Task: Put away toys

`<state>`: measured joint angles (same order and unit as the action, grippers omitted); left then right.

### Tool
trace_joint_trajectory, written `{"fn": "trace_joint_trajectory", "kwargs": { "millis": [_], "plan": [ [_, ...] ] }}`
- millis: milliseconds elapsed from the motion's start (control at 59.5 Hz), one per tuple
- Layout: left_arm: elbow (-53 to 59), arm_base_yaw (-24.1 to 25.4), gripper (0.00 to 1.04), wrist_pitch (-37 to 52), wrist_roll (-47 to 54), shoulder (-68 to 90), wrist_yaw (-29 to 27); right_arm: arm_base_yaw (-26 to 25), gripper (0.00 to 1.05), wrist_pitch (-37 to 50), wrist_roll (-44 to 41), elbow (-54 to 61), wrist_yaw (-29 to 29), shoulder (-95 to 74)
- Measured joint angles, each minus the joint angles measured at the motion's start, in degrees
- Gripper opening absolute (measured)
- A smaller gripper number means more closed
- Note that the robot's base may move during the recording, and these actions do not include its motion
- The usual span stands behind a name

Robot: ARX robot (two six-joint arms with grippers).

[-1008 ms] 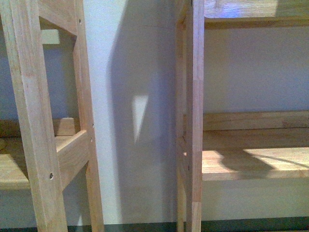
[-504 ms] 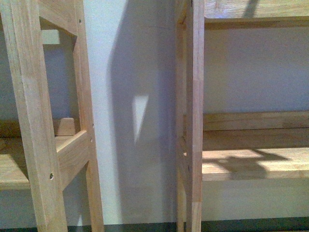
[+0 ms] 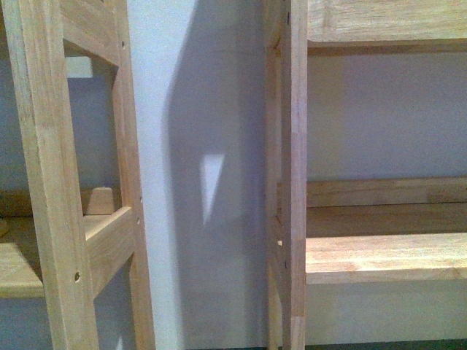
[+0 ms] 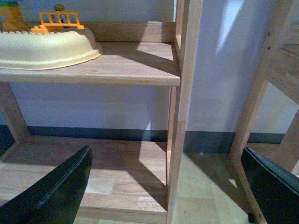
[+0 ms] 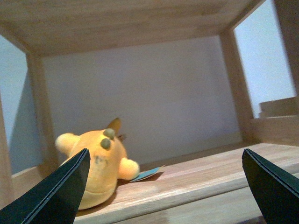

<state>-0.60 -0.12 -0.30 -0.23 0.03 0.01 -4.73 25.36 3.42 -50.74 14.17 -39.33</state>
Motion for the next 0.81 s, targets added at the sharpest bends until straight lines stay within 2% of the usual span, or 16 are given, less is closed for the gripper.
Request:
{"fn": "trace_joint_trajectory", "kwargs": {
  "millis": [118,202,235,353,571,655,806],
  "plan": [
    [0.0,0.0,0.98,0.0,0.0,0.0,0.0,-5.8,0.98,-3.2,3.4,10.3,-1.9,10.0],
    [0.0,0.0,0.98,0.0,0.0,0.0,0.0,-6.3,0.98,0.2,4.2,18.9,-2.1,14.3],
    [0.0,0.0,0.98,0.0,0.0,0.0,0.0,-6.5,0.98,-1.0,5.0,23.5,-3.7,16.6],
    [0.0,0.0,0.98,0.0,0.0,0.0,0.0,-5.5,0.98,-3.1,5.1,31.2,-3.5,21.0],
    [0.0,0.0,0.98,0.0,0.0,0.0,0.0,0.0,0.98,-10.1,4.0,43.4,0.1,30.2],
    [0.0,0.0,0.98,0.0,0.0,0.0,0.0,1.2,0.98,-13.4,4.3,46.4,0.0,32.5],
    [0.0,0.0,0.98,0.0,0.0,0.0,0.0,1.4,0.98,-13.7,4.4,46.9,0.0,33.1]
  ]
}}
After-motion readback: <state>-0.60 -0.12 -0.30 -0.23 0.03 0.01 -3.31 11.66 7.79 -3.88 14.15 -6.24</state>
